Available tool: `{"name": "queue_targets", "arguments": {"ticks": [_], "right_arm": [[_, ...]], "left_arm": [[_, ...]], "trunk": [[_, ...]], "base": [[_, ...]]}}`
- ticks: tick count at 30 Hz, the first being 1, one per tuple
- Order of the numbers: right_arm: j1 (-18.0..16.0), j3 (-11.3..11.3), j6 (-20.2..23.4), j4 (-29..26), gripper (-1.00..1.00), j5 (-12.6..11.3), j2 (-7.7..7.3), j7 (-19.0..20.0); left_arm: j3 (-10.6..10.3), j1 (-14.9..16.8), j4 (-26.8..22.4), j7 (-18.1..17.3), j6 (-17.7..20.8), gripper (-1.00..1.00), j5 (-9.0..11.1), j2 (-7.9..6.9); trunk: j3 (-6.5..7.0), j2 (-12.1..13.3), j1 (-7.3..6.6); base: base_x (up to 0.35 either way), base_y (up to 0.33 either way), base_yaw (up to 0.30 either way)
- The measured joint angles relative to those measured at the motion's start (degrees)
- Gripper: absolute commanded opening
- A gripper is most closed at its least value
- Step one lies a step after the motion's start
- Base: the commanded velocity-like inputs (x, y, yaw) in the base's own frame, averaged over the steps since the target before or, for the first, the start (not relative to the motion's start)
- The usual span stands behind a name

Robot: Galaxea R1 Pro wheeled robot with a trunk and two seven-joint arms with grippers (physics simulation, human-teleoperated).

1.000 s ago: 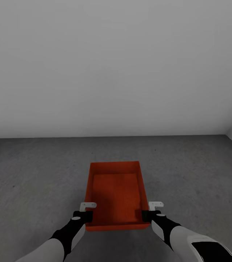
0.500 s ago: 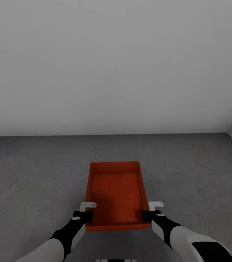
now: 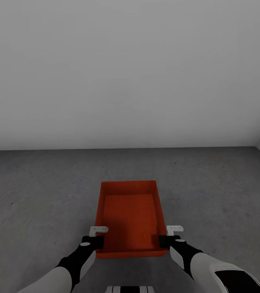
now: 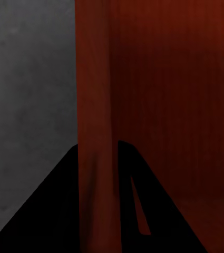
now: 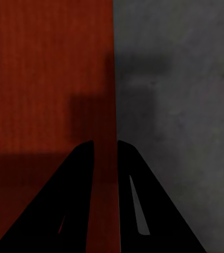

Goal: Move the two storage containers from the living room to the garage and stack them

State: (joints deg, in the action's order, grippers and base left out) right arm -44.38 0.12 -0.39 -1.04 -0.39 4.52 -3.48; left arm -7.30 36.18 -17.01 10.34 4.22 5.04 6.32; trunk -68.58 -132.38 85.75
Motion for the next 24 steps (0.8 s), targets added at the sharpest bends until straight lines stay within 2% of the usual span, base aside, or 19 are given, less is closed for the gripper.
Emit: {"name": "queue_targets", "arguments": {"ticks": [3,20,24], "right_arm": [[0.0,0.0,-0.03,0.0,-1.0,0.0,0.0,0.01],[0.0,0.01,-0.07,-0.07,-1.0,0.03,0.0,0.01],[0.0,0.05,-0.07,-0.04,-1.0,0.0,0.01,-0.01]], "left_arm": [[0.0,0.0,0.0,0.0,-0.04,-1.0,0.0,0.0],[0.01,0.0,0.0,0.0,-0.16,-1.0,0.0,0.0],[0.02,-0.02,0.0,0.0,-0.14,-1.0,0.0,0.0]], "trunk": [[-0.54,-1.2,0.66],[-0.54,-1.22,0.66],[-1.26,-2.81,1.54]], "base": [[0.0,0.0,0.0],[0.0,0.0,0.0],[0.0,0.0,0.0]]}}
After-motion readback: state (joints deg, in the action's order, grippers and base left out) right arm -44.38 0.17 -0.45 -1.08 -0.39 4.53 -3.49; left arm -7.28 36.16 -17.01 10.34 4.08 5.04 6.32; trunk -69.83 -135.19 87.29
